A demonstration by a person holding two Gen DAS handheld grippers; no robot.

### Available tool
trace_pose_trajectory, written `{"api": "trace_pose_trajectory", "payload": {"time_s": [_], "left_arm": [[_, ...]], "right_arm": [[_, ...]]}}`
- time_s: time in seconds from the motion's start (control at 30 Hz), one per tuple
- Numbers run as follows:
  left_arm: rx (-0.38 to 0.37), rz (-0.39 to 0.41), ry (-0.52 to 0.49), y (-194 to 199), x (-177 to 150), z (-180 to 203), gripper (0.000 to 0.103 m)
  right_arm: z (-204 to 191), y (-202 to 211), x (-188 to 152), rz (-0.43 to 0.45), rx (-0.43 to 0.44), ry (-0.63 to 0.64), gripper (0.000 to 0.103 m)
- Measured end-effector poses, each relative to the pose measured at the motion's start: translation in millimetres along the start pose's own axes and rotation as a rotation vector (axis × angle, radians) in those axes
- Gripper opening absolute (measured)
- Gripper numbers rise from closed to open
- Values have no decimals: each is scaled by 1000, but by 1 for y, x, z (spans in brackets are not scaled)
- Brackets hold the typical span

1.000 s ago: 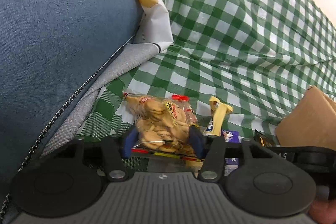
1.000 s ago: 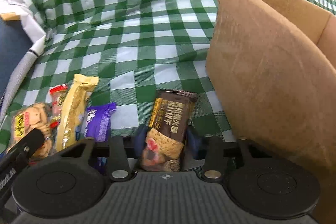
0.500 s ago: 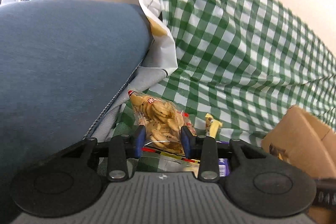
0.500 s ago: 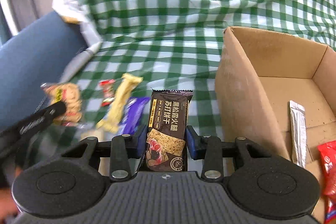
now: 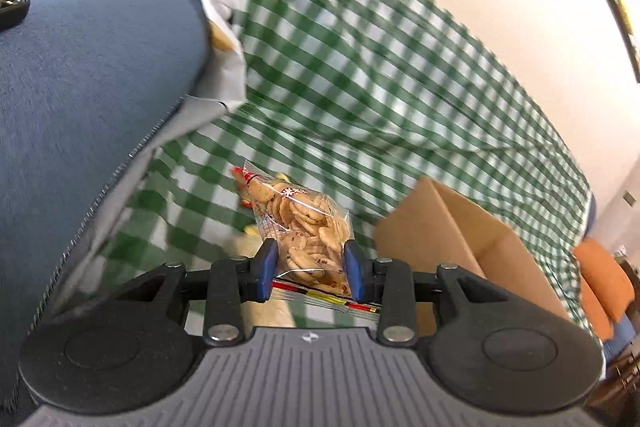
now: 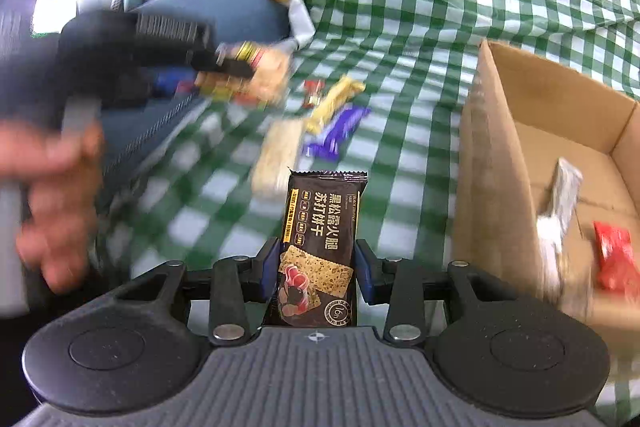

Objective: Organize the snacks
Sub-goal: 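Lift and carry the cookie bag and dark biscuit bar over the box with both tools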

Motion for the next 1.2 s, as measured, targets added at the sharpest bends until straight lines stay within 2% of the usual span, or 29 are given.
{"api": "trace_pose_trajectory", "payload": {"time_s": [0.17,0.4,0.63,0.9,1.03,1.2], "left_arm": [[2,-11,-26,13,-15,10,39],[24,3,-86,25,-30,17,39],[15,-4,-56,30,-34,17,39],[-5,23,-48,40,-34,22,39],[-12,25,-51,41,-34,24,39],[-16,28,-75,40,-36,30,39]], "right_arm": [[5,-2,-24,-42,0,-53,41],[14,6,-23,-6,1,-62,41],[11,15,-17,33,9,-48,41],[17,60,10,155,-32,-9,41],[26,92,24,231,-64,60,41],[45,120,11,320,-134,77,41]]}}
Point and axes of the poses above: each gripper's, at about its wrist camera, not at the fingertips, and y roughly against the way its jaws point, z to its right, x to its top, the point moved 3 cm from there along -y, roughly the way its jaws point, and after that the axes turned 12 degrees about x, right-handed, at the moved point
